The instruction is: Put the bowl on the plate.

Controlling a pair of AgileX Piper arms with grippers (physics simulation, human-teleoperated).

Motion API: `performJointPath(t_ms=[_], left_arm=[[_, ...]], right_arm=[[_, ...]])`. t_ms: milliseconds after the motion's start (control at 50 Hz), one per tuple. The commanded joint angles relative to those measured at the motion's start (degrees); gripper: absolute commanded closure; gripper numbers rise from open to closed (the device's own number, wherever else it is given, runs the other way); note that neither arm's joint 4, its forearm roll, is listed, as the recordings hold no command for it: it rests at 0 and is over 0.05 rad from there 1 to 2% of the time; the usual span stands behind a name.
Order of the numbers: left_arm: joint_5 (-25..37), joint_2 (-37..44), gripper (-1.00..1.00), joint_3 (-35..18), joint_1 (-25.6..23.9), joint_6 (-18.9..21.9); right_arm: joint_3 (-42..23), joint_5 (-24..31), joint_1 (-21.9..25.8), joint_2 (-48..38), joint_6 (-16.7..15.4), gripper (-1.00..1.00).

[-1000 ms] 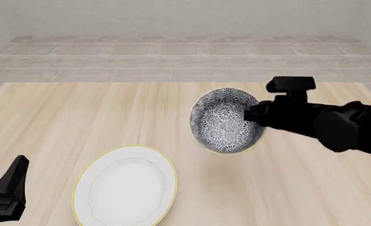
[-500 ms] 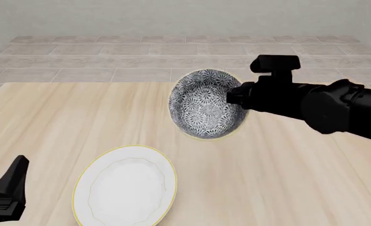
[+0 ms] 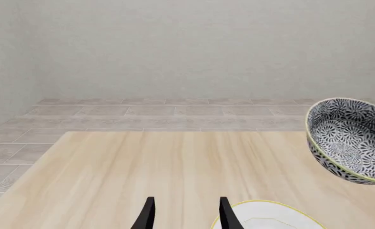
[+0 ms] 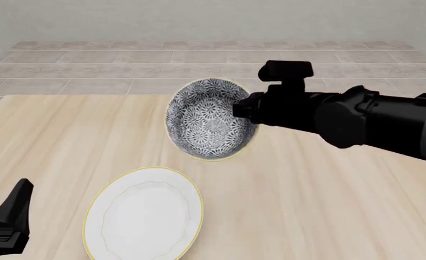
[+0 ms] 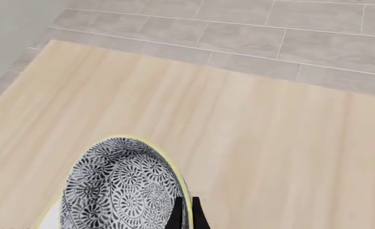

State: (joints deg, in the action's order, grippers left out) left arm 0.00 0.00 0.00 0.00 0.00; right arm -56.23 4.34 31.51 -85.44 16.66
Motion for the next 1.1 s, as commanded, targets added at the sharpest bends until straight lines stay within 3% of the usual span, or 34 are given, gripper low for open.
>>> performJointPath(t_ms=[20,1100], left_arm=[[0.0,0.0,-1.0,0.0,0.0,0.0],[0.0,0.0,-1.0,0.0,0.0,0.0]], right_arm=[[-2.54,-0.23,2.16,-2.03,0.8,1.0],[-9.42,-1.83,11.5,-13.18,4.86,1.0]])
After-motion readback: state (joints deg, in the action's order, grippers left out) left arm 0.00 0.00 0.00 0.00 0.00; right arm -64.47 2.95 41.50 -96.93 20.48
